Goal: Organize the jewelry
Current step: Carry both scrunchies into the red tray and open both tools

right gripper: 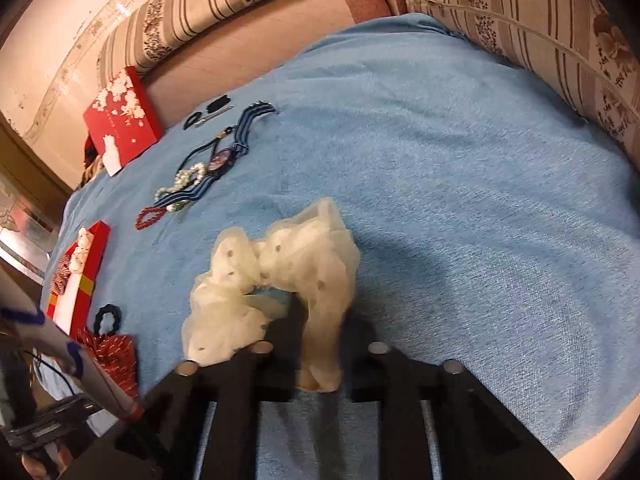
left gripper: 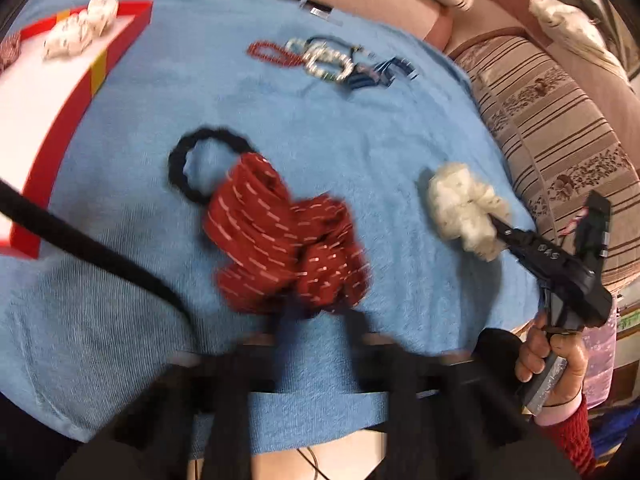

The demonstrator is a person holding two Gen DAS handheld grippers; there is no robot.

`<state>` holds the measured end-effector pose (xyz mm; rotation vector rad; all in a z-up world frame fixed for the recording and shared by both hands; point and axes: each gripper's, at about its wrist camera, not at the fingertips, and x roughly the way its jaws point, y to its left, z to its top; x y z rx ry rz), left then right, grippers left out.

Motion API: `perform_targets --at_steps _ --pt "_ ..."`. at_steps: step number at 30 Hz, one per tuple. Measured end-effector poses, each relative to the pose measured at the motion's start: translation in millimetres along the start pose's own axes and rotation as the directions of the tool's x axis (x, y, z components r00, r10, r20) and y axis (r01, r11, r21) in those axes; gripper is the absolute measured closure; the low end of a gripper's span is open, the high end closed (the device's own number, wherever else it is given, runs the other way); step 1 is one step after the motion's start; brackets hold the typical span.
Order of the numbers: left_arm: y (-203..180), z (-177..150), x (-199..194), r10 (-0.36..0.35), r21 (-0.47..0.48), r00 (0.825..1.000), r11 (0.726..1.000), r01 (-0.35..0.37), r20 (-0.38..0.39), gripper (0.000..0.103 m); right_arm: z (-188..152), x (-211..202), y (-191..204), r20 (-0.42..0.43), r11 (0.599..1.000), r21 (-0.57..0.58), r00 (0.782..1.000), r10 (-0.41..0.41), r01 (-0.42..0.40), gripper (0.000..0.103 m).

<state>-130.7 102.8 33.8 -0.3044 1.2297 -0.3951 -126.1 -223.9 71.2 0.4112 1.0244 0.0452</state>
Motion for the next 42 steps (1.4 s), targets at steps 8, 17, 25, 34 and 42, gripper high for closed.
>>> perform_targets --at_steps 8,17,25,34,42 --pt "8.4 -2.2 -73.8 -0.007 0.026 0.989 1.000 0.003 0.150 0.099 6.3 -60.4 35.1 0.108 0.995 -0.093 0.993 0.047 -0.037 0.094" --pt "73.1 7.7 -181.9 0.162 -0.044 0.919 0.987 -0.156 0.360 0.099 22.2 -100.4 148.7 0.123 0.937 -0.277 0.960 0.253 -0.212 0.094" --pt "164.1 22.4 -208.2 0.441 -0.178 0.829 0.898 -0.403 0.344 0.099 8.3 -59.6 287.1 -0.041 0.830 -0.381 0.904 0.425 -0.407 0.094" --pt "249.0 37.6 -180.3 0.541 -0.283 0.818 0.830 -0.481 0.195 0.099 -44.7 33.8 410.6 -0.241 0.758 -0.479 0.897 0.370 -0.442 0.094" --pt "264.1 31.3 -174.0 0.500 -0.328 0.846 0.842 -0.428 0.182 0.094 -82.3 90.4 413.3 -0.349 0.752 -0.515 0.902 0.254 -0.411 0.093"
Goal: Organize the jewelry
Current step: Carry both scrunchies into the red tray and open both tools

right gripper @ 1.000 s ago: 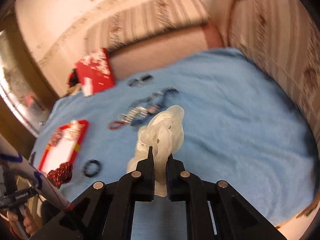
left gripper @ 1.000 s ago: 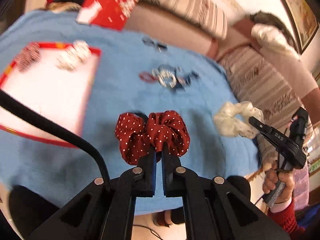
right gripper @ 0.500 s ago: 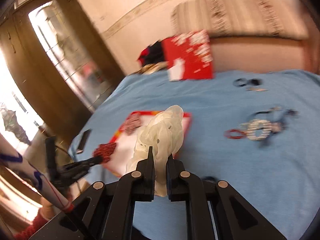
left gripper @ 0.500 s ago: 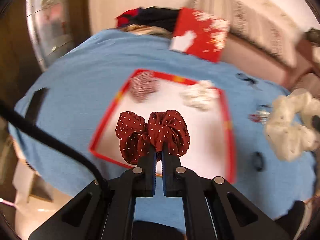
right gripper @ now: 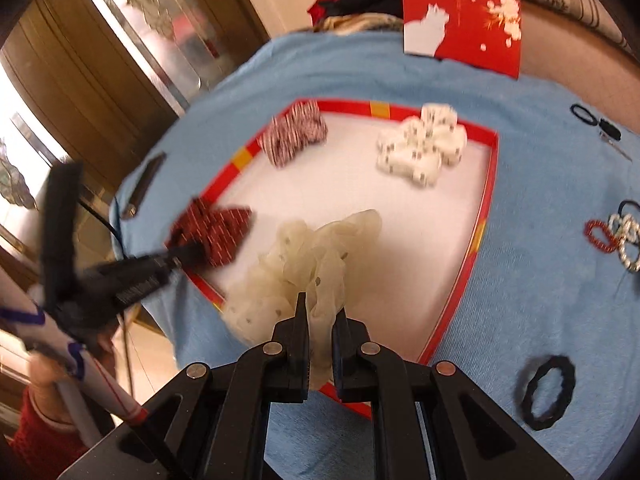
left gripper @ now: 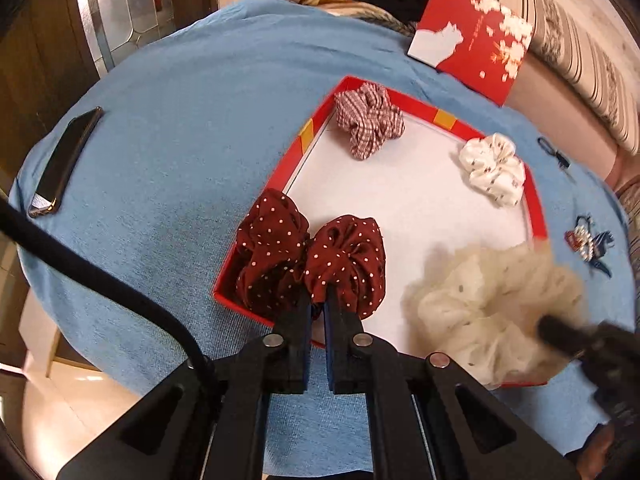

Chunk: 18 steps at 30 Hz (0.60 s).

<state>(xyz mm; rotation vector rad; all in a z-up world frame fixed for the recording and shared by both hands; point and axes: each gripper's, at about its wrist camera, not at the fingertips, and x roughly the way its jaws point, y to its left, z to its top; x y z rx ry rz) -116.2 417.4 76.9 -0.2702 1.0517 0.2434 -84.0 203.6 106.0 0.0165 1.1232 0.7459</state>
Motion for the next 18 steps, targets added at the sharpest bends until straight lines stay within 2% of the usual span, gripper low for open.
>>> perform_targets --at_steps 1,4,5,6,8,10,15,18 --pt "1.1 0.4 -2.7 -0.004 -0.008 1.000 1.000 0.005 0.009 0.091 -3.0 3.9 -0.6 -0.009 1.000 -0.005 1.000 -0.007 0.007 0.093" --pt "4.4 0.0 -14.2 -0.004 -0.035 0.999 0.999 0.005 0.044 0.068 -5.4 10.1 0.4 -0.020 0.999 -0.016 0.999 -0.037 0.037 0.090" --pt "5.2 -1.0 -20.7 0.002 -0.046 0.998 0.999 0.001 0.063 0.058 -6.2 9.2 2.5 -0.018 0.999 -0.023 0.999 -0.048 0.047 0.081" --pt "6.2 -2.1 -25.9 0.004 -0.053 0.997 0.999 0.000 0.078 0.055 -6.2 7.5 3.5 -0.012 0.998 -0.029 0.998 -0.056 0.056 0.076" --pt "6.1 -3.7 -38.9 0.014 -0.063 0.994 0.998 -0.008 0.105 0.052 -6.1 -2.3 4.7 0.014 0.998 -0.030 0.999 -0.052 0.053 0.060" --pt "6.6 -5.7 -50.1 0.023 -0.071 0.992 0.997 -0.014 0.126 0.051 -5.2 -18.3 4.2 0.045 0.999 -0.025 0.998 -0.038 0.039 0.054" --pt "-11.2 -12.4 -79.3 0.028 -0.040 0.983 0.999 -0.021 0.180 0.050 -15.1 -63.2 -5.7 0.127 0.999 -0.004 0.991 -0.046 0.047 0.048" --pt "-38.5 -18.8 -96.3 -0.001 0.023 0.978 1.000 -0.004 0.210 0.049 -34.5 -92.6 -29.5 0.165 0.997 0.036 0.983 -0.079 0.074 0.047"
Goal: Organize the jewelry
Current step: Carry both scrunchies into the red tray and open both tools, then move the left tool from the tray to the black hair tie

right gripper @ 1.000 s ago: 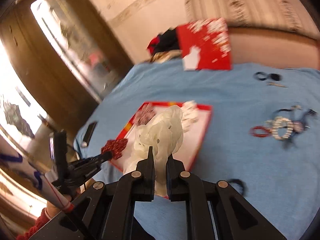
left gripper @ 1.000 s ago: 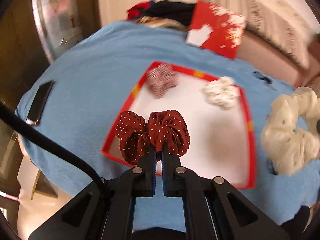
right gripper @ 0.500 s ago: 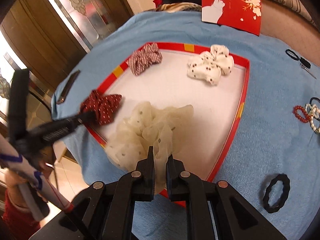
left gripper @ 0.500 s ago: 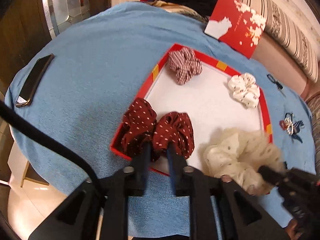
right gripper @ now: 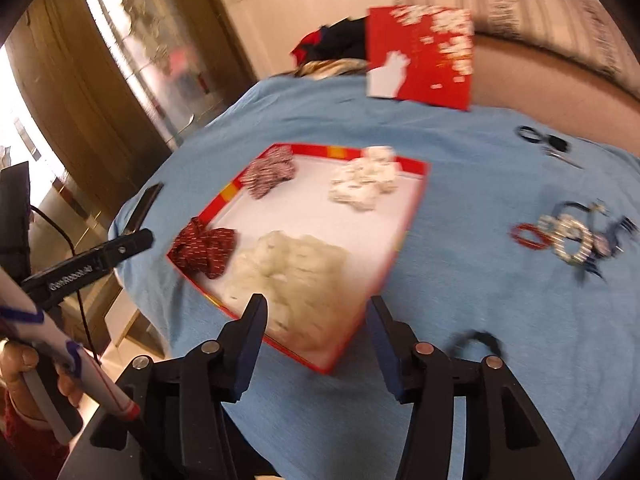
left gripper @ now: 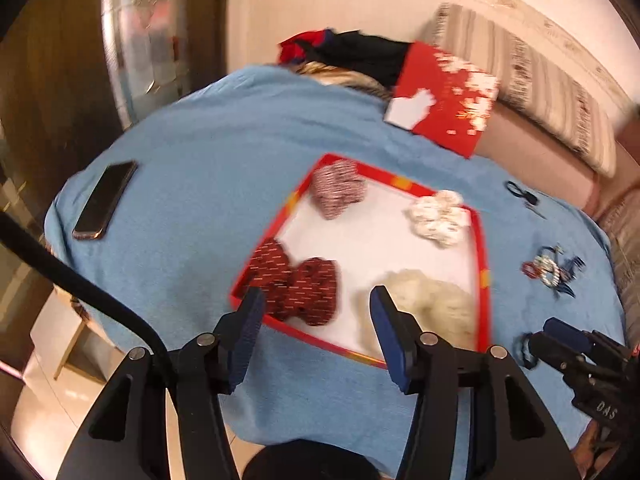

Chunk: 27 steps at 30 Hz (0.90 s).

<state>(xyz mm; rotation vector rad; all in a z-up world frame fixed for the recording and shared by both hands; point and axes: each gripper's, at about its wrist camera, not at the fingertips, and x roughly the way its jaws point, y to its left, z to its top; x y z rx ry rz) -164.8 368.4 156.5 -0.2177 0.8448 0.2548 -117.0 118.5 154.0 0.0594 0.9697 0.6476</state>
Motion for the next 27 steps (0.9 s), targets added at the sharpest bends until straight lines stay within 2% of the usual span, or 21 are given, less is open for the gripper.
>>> perform_targets --at_steps 6,9,12,14,17,18,24,27 --pt "-61.0 -8.3 -15.0 -0.117 0.102 0.993 0.988 0.116 -0.004 0.045 -37.9 -53.3 -75.5 0.034 0.985 0.112 0.990 -0.137 0.132 0.047" --pt "-98.7 -20.6 -9.5 -0.173 0.154 0.984 0.972 0.178 -0.046 0.045 -60.6 -78.1 -123.0 0.031 0.956 0.214 0.977 -0.211 0.199 0.047" --pt "-136.2 -37.3 1.8 -0.238 0.191 0.964 0.947 0.257 -0.115 0.045 -78.9 -97.1 -156.7 0.027 0.925 0.296 0.966 -0.256 0.237 0.047" --pt "-163.6 -51.5 11.8 -0.270 0.228 0.949 0.926 0.302 -0.159 0.045 -87.7 -104.9 -171.3 0.030 0.912 0.328 0.963 -0.269 0.244 0.047" --pt "-188.0 -66.4 26.7 -0.282 0.253 0.934 0.908 0.333 -0.217 0.045 -95.1 -110.5 -182.4 0.032 0.902 0.359 0.963 -0.269 0.240 0.047" --pt "-196.3 -71.1 34.5 -0.291 0.249 0.924 0.903 0.351 -0.247 0.045 -96.9 -111.4 -186.7 0.033 0.898 0.367 0.962 -0.271 0.241 0.047" --pt "-210.5 -77.0 64.9 -0.336 0.185 0.885 0.895 0.407 -0.322 0.045 -101.7 -105.7 -205.4 0.035 0.888 0.396 0.962 -0.270 0.234 0.047" --pt "-214.3 -76.1 73.9 -0.341 0.178 0.881 0.894 0.412 -0.327 0.045 -99.9 -98.5 -215.6 0.033 0.883 0.414 0.966 -0.257 0.221 0.047"
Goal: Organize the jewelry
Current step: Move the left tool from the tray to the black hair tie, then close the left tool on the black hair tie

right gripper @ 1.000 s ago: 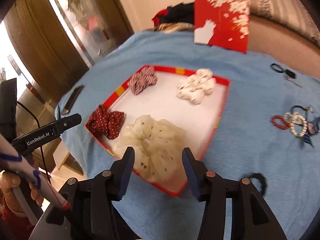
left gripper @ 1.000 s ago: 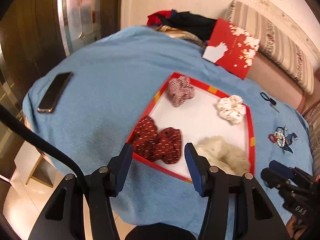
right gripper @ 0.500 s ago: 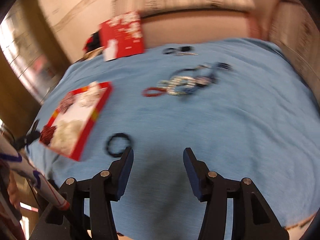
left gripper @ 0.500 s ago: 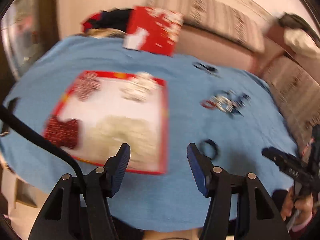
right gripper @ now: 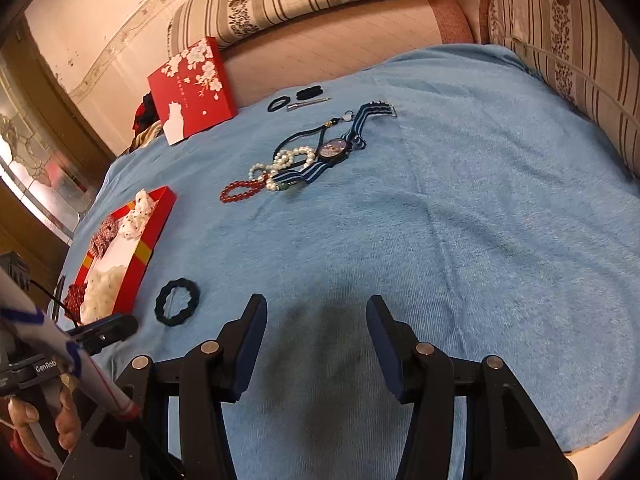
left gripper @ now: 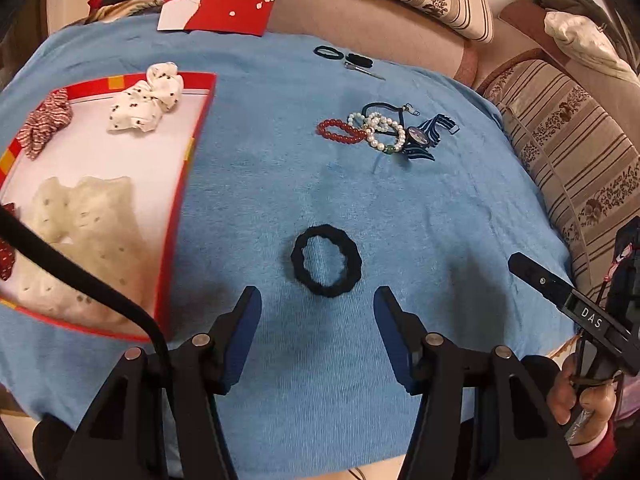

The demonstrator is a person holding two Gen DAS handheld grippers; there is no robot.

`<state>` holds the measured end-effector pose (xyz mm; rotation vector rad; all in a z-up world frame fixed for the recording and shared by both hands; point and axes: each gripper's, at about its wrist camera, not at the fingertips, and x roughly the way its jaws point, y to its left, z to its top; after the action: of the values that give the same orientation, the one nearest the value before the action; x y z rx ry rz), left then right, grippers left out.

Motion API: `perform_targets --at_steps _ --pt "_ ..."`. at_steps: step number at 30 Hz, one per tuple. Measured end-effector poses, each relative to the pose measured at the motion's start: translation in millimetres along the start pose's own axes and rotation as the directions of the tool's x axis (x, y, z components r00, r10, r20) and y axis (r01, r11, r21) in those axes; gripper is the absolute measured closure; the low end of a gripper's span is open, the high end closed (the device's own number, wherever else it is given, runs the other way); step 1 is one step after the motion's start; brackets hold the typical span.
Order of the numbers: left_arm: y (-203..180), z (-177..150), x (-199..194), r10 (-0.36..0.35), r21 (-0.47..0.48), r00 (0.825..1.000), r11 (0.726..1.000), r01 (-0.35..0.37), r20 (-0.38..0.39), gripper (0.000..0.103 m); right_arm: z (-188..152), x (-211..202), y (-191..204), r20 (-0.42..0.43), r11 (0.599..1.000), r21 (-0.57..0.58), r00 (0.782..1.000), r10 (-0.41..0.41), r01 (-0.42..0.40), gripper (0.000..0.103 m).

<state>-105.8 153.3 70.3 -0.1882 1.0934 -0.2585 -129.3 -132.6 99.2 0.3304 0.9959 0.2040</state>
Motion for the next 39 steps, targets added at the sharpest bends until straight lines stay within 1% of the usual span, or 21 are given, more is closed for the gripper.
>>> perform_targets --at_steps 4,8,11,14,16,18,19,20,22,25,26,28,30,31,34,39 --pt "2.0 6.0 15.1 -0.008 -0.003 1.000 1.000 0.008 -0.013 0.045 7.8 11.9 -4.8 -0.006 1.000 0.013 1.000 0.017 -0.017 0.047" --pt "0.4 10.2 29.5 -0.007 0.019 1.000 1.000 0.007 -0.026 0.045 17.3 23.2 -9.6 -0.010 0.999 0.025 1.000 0.024 -0.023 0.047" --pt "-2.0 11.4 38.6 -0.022 0.039 0.999 0.999 0.024 -0.039 0.045 26.3 32.6 -14.2 -0.012 0.999 0.043 1.000 0.028 -0.027 0.047" --pt "-4.7 12.5 43.7 -0.024 0.058 0.999 0.998 0.026 -0.035 0.046 34.9 40.1 -13.8 -0.019 0.998 0.048 0.999 0.045 -0.044 0.047" --pt "-6.4 13.1 44.7 -0.029 0.067 0.999 0.997 0.031 -0.032 0.055 39.7 43.9 -8.9 -0.022 0.997 0.038 0.998 0.061 -0.060 0.047" --pt "-6.3 15.3 47.3 -0.023 0.062 0.999 0.998 0.025 -0.033 0.077 43.2 47.5 -1.6 -0.027 0.997 0.022 0.997 0.076 -0.075 0.047" --pt "-6.0 15.5 48.1 -0.018 0.060 0.999 0.998 0.020 -0.034 0.084 45.1 50.0 4.0 -0.030 0.996 0.013 0.995 0.091 -0.090 0.047" --pt "-6.0 15.6 49.4 -0.009 0.058 0.999 0.998 0.011 -0.036 0.093 46.6 52.5 9.7 -0.035 0.994 0.004 0.994 0.106 -0.106 0.047" --pt "-4.9 14.9 48.8 -0.012 0.047 0.999 0.999 0.014 -0.030 0.093 50.5 59.5 22.5 -0.049 0.990 -0.009 0.989 0.142 -0.143 0.047" --pt "-2.0 12.4 47.3 -0.034 0.024 0.999 0.999 0.035 -0.026 0.093 59.5 77.6 48.2 -0.085 0.972 -0.012 0.969 0.232 -0.234 0.047" --pt "-0.6 11.7 47.0 -0.049 0.014 0.998 0.999 0.049 -0.025 0.093 63.3 84.8 57.1 -0.089 0.969 -0.017 0.965 0.245 -0.248 0.047" --pt "0.8 11.7 47.2 -0.064 -0.001 0.998 0.998 0.064 -0.022 0.093 72.1 99.3 76.0 -0.085 0.969 -0.048 0.968 0.236 -0.241 0.047" --pt "2.4 11.5 47.2 -0.083 -0.013 0.996 0.997 0.082 -0.023 0.086 81.0 115.3 90.3 -0.090 0.968 -0.054 0.967 0.239 -0.244 0.047" --pt "3.1 11.6 47.4 -0.097 -0.018 0.995 0.995 0.096 -0.024 0.085 86.2 126.0 96.9 -0.100 0.969 -0.049 0.966 0.238 -0.244 0.047" --pt "3.3 12.6 48.4 -0.113 -0.025 0.993 0.993 0.112 -0.022 0.082 97.1 150.0 105.9 -0.114 0.982 -0.038 0.977 0.181 -0.187 0.047" --pt "6.8 13.0 50.8 -0.141 -0.048 0.990 0.989 0.141 -0.011 0.080 105.2 187.0 108.8 -0.151 0.995 -0.020 0.984 0.095 -0.099 0.047"
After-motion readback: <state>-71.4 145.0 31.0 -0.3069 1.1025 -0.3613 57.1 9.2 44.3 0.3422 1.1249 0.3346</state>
